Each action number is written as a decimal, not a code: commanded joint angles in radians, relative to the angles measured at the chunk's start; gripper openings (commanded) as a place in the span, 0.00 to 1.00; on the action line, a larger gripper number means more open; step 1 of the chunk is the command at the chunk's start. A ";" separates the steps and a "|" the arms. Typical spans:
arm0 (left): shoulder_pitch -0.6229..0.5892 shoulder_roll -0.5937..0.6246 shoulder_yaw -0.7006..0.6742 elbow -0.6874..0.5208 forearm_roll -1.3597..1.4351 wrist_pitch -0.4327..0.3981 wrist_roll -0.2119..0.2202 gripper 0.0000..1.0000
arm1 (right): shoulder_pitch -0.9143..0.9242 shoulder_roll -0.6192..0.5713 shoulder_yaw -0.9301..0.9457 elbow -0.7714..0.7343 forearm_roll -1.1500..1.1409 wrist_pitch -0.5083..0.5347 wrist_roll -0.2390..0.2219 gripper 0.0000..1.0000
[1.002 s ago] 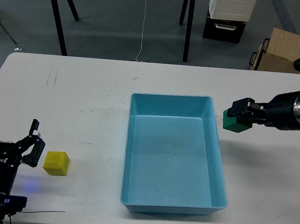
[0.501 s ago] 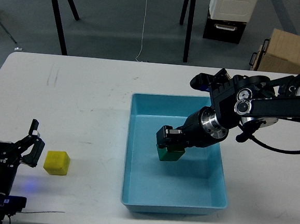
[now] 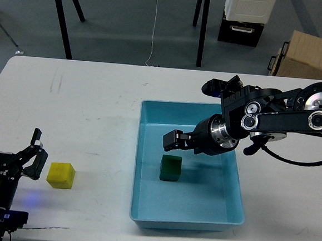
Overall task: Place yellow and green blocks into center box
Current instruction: 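Release the green cube in the bin and withdraw the right gripper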
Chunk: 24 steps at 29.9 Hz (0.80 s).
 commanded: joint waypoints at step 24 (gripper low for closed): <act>-0.014 0.000 0.000 0.006 0.001 0.000 0.003 1.00 | -0.296 -0.027 0.817 -0.582 0.164 0.006 0.040 0.97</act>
